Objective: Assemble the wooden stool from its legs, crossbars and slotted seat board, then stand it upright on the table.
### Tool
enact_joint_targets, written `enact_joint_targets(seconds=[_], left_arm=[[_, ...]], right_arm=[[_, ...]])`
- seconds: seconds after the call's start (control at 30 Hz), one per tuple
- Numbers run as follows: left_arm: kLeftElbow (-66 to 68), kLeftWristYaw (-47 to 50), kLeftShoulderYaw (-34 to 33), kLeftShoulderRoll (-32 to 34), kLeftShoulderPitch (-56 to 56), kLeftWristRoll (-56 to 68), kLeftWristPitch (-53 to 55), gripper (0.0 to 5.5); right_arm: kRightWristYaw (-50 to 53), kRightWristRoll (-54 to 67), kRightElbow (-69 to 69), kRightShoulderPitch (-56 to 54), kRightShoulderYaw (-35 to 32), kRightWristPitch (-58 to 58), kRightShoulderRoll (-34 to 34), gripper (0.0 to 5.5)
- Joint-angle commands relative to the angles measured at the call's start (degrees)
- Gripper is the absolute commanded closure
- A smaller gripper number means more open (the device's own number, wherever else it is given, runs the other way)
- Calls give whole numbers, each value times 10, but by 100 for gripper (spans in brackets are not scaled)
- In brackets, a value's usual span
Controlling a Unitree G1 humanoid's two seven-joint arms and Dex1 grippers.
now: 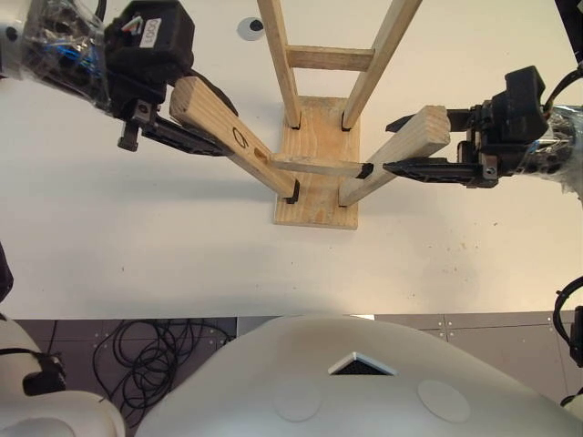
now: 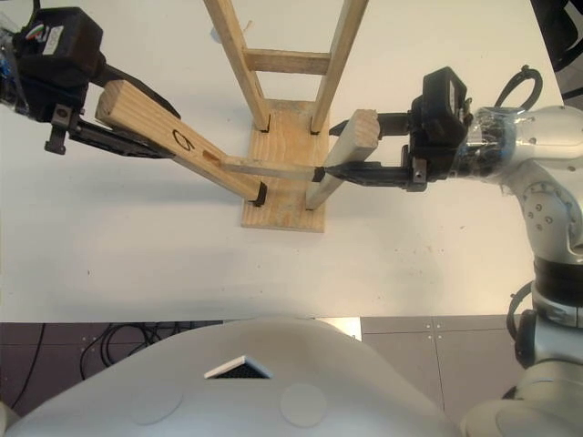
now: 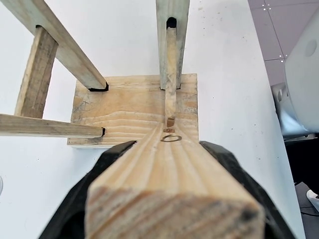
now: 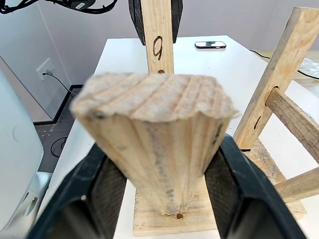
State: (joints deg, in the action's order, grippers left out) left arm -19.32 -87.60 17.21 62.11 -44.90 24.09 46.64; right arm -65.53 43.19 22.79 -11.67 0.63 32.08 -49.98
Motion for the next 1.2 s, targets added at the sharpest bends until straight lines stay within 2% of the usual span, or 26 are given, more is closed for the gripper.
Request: enact_joint_targets(seconds=[0.03,0.2,0.7,0.93,1.2], left_arm=[[-9,-1,21,8,20,-10,4,349],[-30,-14,18,38,13,-6,13,349],[-31,-13,23,55,8,-25,1,349],[-51,35,50,20,1,-28,55,349],[-73,86,29,-36,-8,10,118,349]], right_arm=[[-10,-22,-5,28,46,27,0,344],[-9,-24,-7,31,45,25,-1,344],[1,-22,4,41,49,23,7,344],[1,-19,8,41,52,24,6,344],[-5,-14,9,38,54,28,4,344]])
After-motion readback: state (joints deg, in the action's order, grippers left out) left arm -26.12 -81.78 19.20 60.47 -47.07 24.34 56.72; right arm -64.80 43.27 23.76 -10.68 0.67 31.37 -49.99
